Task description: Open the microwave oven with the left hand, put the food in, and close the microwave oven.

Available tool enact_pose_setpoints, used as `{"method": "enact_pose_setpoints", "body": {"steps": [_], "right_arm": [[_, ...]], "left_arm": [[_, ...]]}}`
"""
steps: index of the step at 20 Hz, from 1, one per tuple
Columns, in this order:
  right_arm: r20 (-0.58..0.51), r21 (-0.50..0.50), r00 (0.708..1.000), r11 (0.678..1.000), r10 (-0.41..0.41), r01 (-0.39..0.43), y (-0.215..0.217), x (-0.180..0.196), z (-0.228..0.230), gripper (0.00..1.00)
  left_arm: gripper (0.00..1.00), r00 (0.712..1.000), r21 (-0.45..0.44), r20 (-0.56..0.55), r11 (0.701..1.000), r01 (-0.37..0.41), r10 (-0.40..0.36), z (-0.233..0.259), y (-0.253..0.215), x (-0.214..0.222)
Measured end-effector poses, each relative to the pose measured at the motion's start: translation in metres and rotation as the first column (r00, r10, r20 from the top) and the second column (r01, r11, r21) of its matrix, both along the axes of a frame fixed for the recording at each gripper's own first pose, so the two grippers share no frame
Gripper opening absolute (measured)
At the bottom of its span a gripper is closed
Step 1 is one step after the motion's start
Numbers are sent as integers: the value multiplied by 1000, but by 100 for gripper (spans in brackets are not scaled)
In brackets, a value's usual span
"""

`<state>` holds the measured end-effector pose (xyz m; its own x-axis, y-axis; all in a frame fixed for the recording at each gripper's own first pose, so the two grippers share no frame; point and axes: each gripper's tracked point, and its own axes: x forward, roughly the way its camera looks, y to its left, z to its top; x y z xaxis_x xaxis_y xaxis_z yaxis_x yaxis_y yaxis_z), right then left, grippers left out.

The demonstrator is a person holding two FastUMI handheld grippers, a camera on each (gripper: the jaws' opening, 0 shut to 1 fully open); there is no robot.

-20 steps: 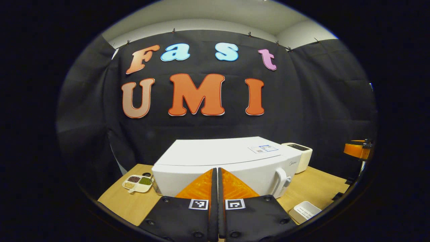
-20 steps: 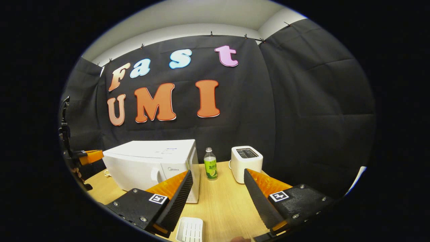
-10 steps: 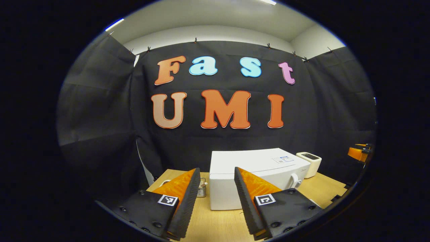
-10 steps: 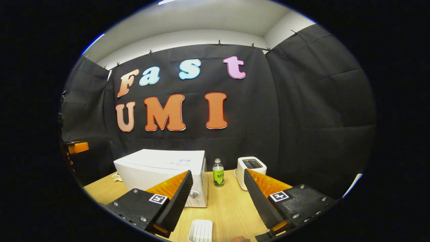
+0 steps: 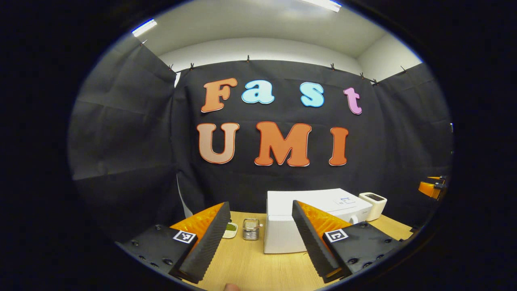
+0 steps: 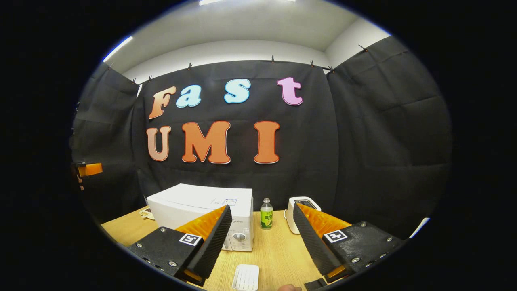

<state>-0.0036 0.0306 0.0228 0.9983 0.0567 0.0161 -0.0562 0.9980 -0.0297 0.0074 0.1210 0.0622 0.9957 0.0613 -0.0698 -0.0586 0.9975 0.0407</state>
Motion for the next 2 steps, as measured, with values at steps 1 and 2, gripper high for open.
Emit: {"method": "enact_pose_setpoints", "body": {"steps": [1,2], "right_arm": [[2,-5,1000,1000,1,-1,1,-1,2,94],[4,-8,1000,1000,4,-4,1,-1,4,95]], "left_arm": [[96,1000,-16,2,1000,4,-4,3,0,-1],[96,1000,-22,7,1000,2,-2,6,1,-2]]}}
